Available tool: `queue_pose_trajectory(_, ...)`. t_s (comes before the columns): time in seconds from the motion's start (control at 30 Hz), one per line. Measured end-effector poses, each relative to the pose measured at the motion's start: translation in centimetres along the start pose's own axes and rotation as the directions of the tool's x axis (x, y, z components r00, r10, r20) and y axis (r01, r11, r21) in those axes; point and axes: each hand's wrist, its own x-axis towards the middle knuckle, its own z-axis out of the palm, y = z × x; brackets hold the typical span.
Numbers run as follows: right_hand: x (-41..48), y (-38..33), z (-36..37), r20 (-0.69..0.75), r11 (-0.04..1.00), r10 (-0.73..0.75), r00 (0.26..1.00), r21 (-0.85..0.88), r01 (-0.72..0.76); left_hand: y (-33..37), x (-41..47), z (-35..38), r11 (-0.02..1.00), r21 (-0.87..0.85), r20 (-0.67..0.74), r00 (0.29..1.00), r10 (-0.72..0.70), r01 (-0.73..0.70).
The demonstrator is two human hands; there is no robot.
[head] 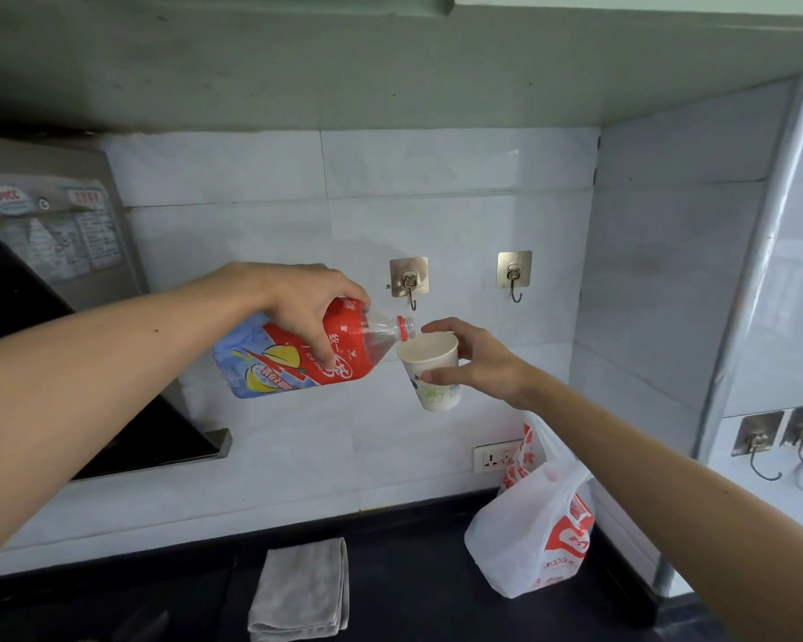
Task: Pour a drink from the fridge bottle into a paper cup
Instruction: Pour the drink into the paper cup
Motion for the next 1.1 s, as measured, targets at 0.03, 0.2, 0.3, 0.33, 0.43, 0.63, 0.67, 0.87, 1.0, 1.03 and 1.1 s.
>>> queue_pose_trajectory(0.03, 0.0, 0.1, 0.0, 0.002, 1.000, 0.002, 1.000, 0.005, -0.002, 0.0, 0.0, -0.1, 1.000, 0.006, 0.006, 1.000, 0.000, 0.000)
queue_pose_trajectory(0.2, -0.2, 0.6, 0.1, 0.003, 1.000, 0.006, 1.000, 0.017, -0.006, 0.5, 0.2, -0.6, 0.999, 0.040, 0.014, 1.000, 0.006, -0.007)
queue_pose_trajectory(0.3, -0.3, 0.9, 0.1, -0.003, 1.000, 0.004, 1.000, 0.024, -0.004, 0.9, 0.2, -0.8, 0.998, 0.065, 0.029, 0.999, 0.014, -0.016)
queue_pose_trajectory(0.33, -0.3, 1.0, 0.1, -0.002, 1.000, 0.005, 1.000, 0.026, -0.004, 1.0, 0.2, -0.8, 0.997, 0.074, 0.032, 0.999, 0.013, -0.015)
queue_pose_trajectory(0.43, -0.4, 1.1, 0.0, 0.000, 1.000, 0.007, 1.000, 0.028, -0.007, 1.1, 0.4, -0.8, 0.997, 0.082, 0.039, 0.999, 0.002, -0.006)
queue_pose_trajectory(0.63, -0.6, 1.5, -0.1, 0.016, 1.000, 0.016, 1.000, 0.020, -0.017, 1.1, 0.6, -0.7, 0.996, 0.089, 0.045, 0.999, -0.013, 0.008)
queue_pose_trajectory(0.67, -0.7, 1.5, -0.1, 0.018, 1.000, 0.021, 1.000, 0.020, -0.021, 1.0, 0.6, -0.8, 0.996, 0.092, 0.046, 0.999, -0.014, 0.009)
queue_pose_trajectory(0.87, -0.8, 2.0, 0.1, 0.016, 0.999, 0.034, 0.999, 0.002, -0.034, 0.5, 0.5, -0.6, 0.998, 0.063, 0.064, 0.998, -0.016, 0.012)
queue_pose_trajectory(1.0, -0.8, 2.2, 0.1, 0.014, 0.999, 0.041, 0.999, 0.000, -0.041, 0.1, 0.5, -0.2, 0.999, 0.046, 0.069, 0.997, -0.019, 0.016)
queue_pose_trajectory(1.03, -0.8, 2.3, 0.1, 0.015, 0.999, 0.043, 0.999, 0.003, -0.043, 0.0, 0.5, -0.1, 0.999, 0.043, 0.070, 0.997, -0.018, 0.015)
queue_pose_trajectory(1.1, -0.8, 2.4, 0.1, 0.020, 0.999, 0.049, 0.999, 0.013, -0.050, -0.2, 0.5, 0.2, 0.999, 0.033, 0.064, 0.998, -0.019, 0.017)
